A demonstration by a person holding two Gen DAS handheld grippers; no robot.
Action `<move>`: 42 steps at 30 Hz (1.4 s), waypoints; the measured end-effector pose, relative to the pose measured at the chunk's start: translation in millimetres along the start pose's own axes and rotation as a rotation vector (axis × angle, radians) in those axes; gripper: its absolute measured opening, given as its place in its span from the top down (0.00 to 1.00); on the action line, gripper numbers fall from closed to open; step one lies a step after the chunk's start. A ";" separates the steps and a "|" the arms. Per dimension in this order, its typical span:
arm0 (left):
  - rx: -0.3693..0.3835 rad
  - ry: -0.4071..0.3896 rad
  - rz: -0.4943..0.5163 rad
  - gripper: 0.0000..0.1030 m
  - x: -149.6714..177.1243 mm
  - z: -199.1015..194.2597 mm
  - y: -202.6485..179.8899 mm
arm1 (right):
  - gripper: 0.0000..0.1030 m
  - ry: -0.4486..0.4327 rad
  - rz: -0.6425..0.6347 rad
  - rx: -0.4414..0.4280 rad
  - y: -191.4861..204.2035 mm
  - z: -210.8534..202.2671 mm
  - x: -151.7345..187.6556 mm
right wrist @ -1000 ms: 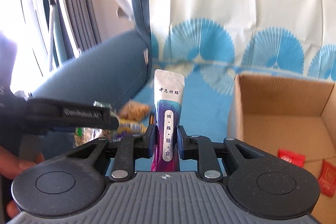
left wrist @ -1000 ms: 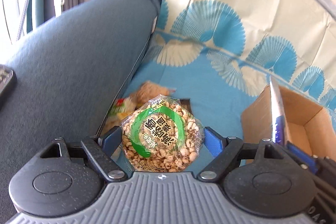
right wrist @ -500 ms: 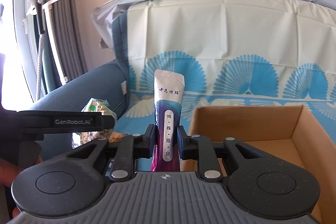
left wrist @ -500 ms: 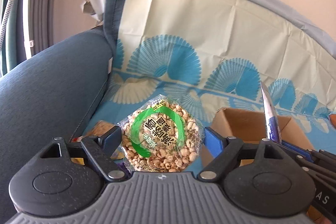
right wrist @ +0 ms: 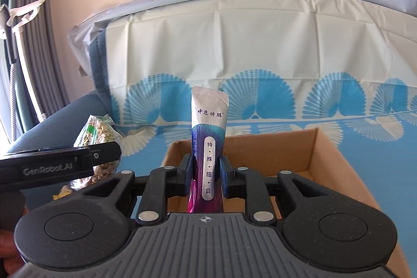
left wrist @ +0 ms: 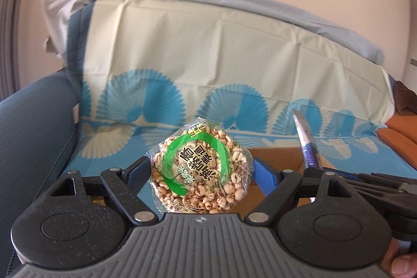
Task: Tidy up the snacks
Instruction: 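Carry the peanut-cluster bag in the left tool while the right tool carries the stick pack over the box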
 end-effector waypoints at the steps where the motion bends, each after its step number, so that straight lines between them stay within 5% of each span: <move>1: 0.019 -0.010 0.015 0.15 0.3 -0.5 -8.4 | 0.78 0.000 0.004 0.015 -5.8 -0.1 0.4; 15: 0.154 -0.049 0.083 0.15 5.0 2.4 -62.2 | 0.78 0.025 0.015 0.156 -60.3 -4.5 9.8; 42: 0.192 -0.035 0.061 0.15 6.5 3.5 -66.2 | 0.78 0.041 -0.035 0.153 -51.1 -1.1 15.4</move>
Point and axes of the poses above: each gripper's, at about its wrist camera, not at the fingertips, and z roughly the way its jaws point, y to its left, x to its underside, the point moved 6 cm from there along z, roughly the way its jaws point, and after that the axes turned 1 degree about -z, right-handed, at the moved point
